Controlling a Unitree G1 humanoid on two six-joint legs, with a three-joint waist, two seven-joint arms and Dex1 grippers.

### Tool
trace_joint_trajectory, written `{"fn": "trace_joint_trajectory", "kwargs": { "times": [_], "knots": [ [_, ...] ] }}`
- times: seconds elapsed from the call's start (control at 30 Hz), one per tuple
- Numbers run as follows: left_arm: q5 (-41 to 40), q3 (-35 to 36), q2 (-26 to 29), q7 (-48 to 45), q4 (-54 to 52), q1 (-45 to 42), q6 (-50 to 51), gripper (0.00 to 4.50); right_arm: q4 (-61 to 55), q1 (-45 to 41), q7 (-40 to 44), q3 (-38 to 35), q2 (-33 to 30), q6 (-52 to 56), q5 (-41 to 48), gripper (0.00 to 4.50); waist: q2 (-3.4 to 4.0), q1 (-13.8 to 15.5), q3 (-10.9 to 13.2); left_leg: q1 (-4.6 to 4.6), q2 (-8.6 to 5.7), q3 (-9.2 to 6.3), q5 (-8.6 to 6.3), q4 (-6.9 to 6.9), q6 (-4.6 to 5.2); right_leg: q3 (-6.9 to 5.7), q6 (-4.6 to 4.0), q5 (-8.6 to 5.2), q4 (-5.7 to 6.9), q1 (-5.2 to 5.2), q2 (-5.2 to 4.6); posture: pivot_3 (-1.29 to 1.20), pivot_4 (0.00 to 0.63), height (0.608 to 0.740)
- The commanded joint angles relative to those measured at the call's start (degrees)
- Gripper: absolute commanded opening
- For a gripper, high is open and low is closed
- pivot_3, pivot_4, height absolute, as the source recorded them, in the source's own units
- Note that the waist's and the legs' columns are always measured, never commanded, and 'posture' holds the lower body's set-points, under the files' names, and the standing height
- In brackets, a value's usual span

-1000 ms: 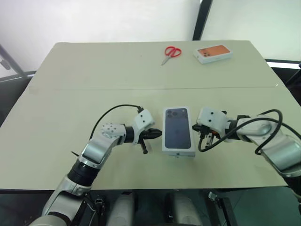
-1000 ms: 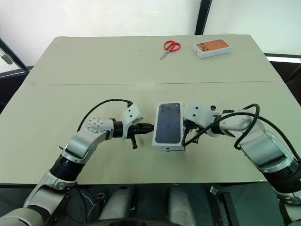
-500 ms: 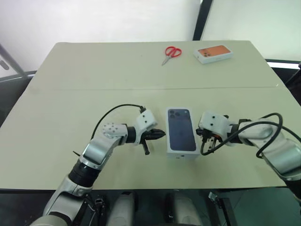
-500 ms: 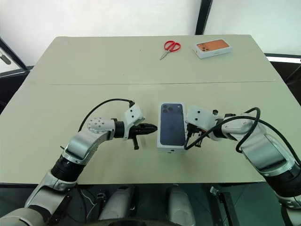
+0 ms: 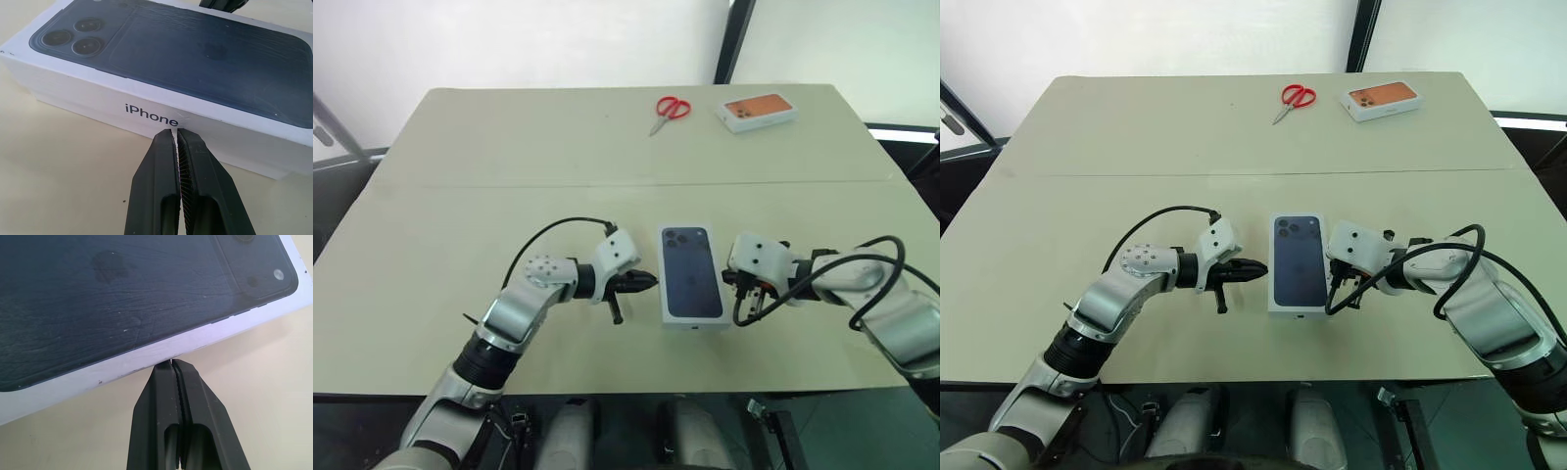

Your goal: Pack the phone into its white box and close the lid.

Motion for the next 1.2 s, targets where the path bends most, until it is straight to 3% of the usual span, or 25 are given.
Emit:
{"fn": "trace_joint_trajectory", "kwargs": {
  "times": [0.03, 0.3, 0.57, 0.8, 0.97, 1.2],
  "knots": [
    [-1.1, -0.72, -0.57, -0.39, -1.74, -0.52, -1.02, 0.18, -1.98, -0.32, 0.02, -0.97, 0.24, -1.25, -0.12, 0.03, 0.0, 0.0, 0.0, 0.0, 0.0, 0.0, 0.0, 0.0, 0.0, 0.0, 0.0, 0.0, 0.0, 0.0, 0.0, 0.0, 0.15, 0.698],
    [-0.89, 0.07, 0.02, -0.02, -0.38, -0.42, -1.5, 0.18, -1.09, -0.01, 0.61, -1.87, -0.67, -2.36, -0.73, 0.03, 0.0, 0.0, 0.0, 0.0, 0.0, 0.0, 0.0, 0.0, 0.0, 0.0, 0.0, 0.0, 0.0, 0.0, 0.0, 0.0, 0.15, 0.698],
    [-4.54, 5.14, 1.36, -0.16, -0.67, -1.06, -0.23, 0.18, 2.27, 1.06, 5.8, -9.62, -6.73, -8.96, 0.63, 0.03, 0.0, 0.0, 0.0, 0.01, 0.0, 0.01, 0.0, 0.01, 0.0, -0.01, 0.0, 0.0, 0.0, 0.01, 0.0, 0.0, 0.15, 0.698],
    [-6.23, 8.83, 0.17, 2.21, 1.85, -4.58, -0.41, 0.18, -1.48, 1.8, 9.3, -13.64, -6.69, -8.36, 5.94, 0.03, 0.0, 0.01, 0.0, 0.05, 0.01, 0.01, 0.0, 0.01, 0.0, -0.02, 0.0, 0.0, 0.02, 0.04, -0.01, 0.0, 0.15, 0.698],
    [-3.0, 6.72, -4.01, 5.75, 10.05, -10.54, -2.88, 0.18, -9.0, 6.44, 10.93, -12.35, -5.94, -5.82, 11.11, 0.03, -0.02, 0.66, -0.01, 0.04, -0.02, -0.02, 0.0, 0.08, 0.0, -0.14, 0.02, 0.0, -0.04, 0.14, -0.04, 0.0, 0.15, 0.698],
    [-0.69, 3.49, -7.09, 5.69, 15.91, -13.06, -4.88, 0.18, -10.36, 8.79, 7.29, -8.17, -5.53, -5.53, 8.46, 0.03, -0.03, 0.79, -0.01, 0.06, -0.07, -0.02, 0.0, 0.09, 0.0, -0.13, 0.03, 0.0, -0.02, 0.13, -0.08, 0.0, 0.15, 0.698]
  ]
}}
